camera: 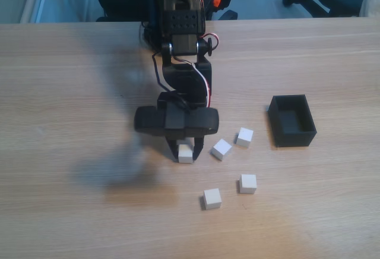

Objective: Pick blocks and place them in the box.

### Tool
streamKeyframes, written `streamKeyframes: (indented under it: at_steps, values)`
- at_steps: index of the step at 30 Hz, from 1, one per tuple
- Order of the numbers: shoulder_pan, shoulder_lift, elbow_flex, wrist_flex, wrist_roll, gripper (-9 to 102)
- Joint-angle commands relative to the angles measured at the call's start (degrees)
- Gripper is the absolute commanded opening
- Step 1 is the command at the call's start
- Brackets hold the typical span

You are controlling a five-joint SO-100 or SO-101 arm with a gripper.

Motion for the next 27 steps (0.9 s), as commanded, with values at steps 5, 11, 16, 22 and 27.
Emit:
streamKeyframes:
  at_steps: [5, 11, 16, 22, 27]
  values:
    - [-7.56, 13.45, -1.23, 7.47, -0.79, 0]
    - [-17.93, 19.16, -8.88, 20.74, 3.43, 1]
    - [-25.75, 17.14, -19.25, 27.25, 8.61, 0]
    - [-32.52, 11.78, -28.39, 31.64, 10.63, 0]
    - [-33.84, 9.14, -29.97, 32.61, 11.51, 4]
